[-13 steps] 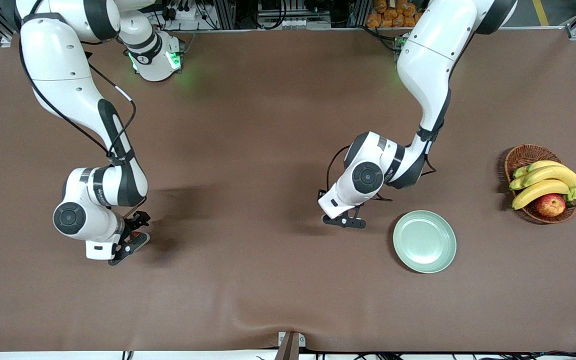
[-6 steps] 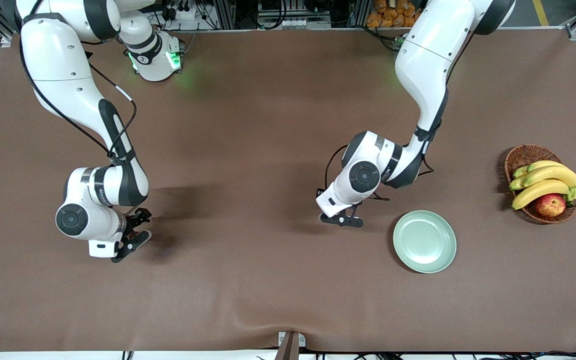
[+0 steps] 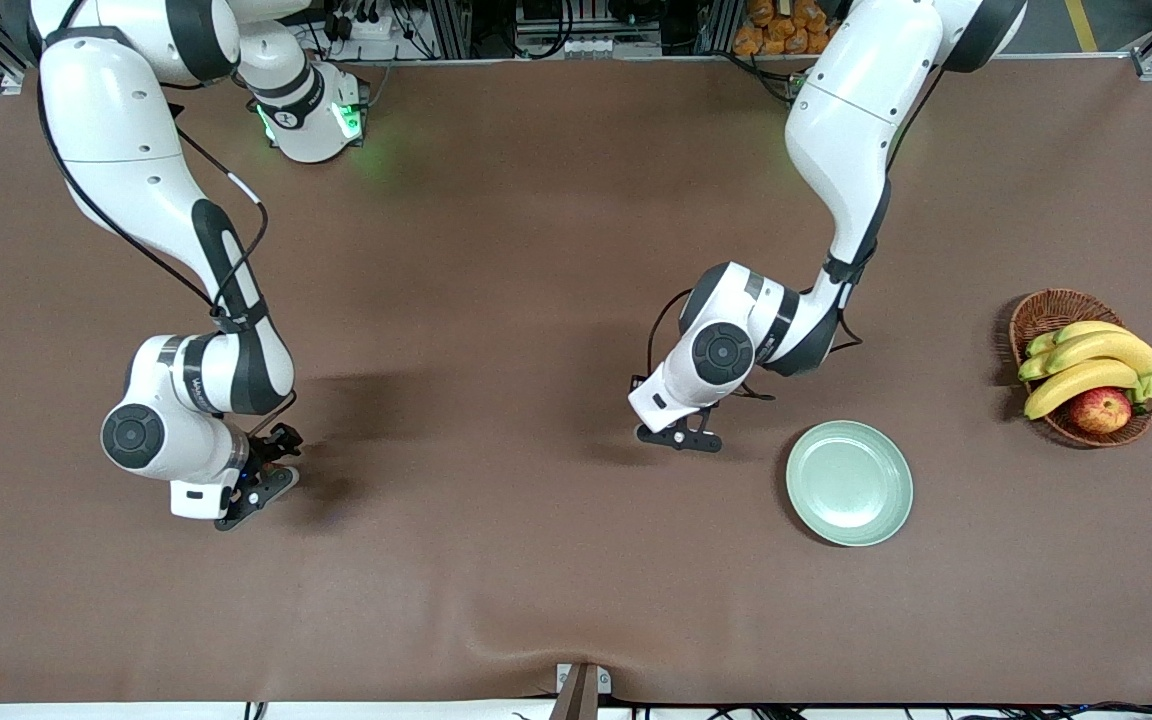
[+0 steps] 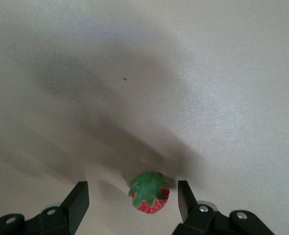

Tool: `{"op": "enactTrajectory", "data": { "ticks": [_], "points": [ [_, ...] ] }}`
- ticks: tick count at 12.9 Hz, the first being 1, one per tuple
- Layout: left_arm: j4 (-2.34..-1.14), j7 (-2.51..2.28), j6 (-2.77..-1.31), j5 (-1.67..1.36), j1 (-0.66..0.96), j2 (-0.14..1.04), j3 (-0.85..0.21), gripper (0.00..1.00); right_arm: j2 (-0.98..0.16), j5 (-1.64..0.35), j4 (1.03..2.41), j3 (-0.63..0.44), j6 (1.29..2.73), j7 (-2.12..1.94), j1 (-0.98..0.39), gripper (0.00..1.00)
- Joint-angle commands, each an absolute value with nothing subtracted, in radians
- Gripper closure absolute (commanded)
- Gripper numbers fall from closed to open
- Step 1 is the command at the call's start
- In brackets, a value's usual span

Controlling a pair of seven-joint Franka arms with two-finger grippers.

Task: Collect all strawberries into plate
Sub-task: 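Carry the strawberry to the plate with the left gripper and release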

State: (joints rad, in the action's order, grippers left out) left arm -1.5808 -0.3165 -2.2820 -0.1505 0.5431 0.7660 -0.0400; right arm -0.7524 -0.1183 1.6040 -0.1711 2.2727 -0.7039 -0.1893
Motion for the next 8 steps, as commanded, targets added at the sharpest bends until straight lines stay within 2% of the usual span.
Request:
{"op": "enactTrajectory", "data": {
  "ticks": [1, 6, 7, 8],
  "points": [
    [-1.580, -0.322, -2.272, -0.129, 0.543, 0.756, -0.034, 0.88, -0.758, -0.133, 1.603, -0.153, 2.296, -0.727, -0.161, 0.18],
    [-1.569, -0.316, -2.169, -0.127, 0.508, 0.681, -0.011, 0.86, -0.767, -0.130, 1.603, -0.153, 2.298, -0.742, -0.156, 0.20],
    [-1.569, -0.313, -2.168, -0.126, 0.491, 0.666, -0.008, 0.86, -0.767, -0.130, 1.603, -0.153, 2.298, -0.758, -0.156, 0.25],
    [-1.569, -0.305, -2.166, -0.106, 0.471, 0.648, -0.008, 0.86, -0.767, -0.130, 1.603, -0.153, 2.298, -0.762, -0.156, 0.36]
  ]
}}
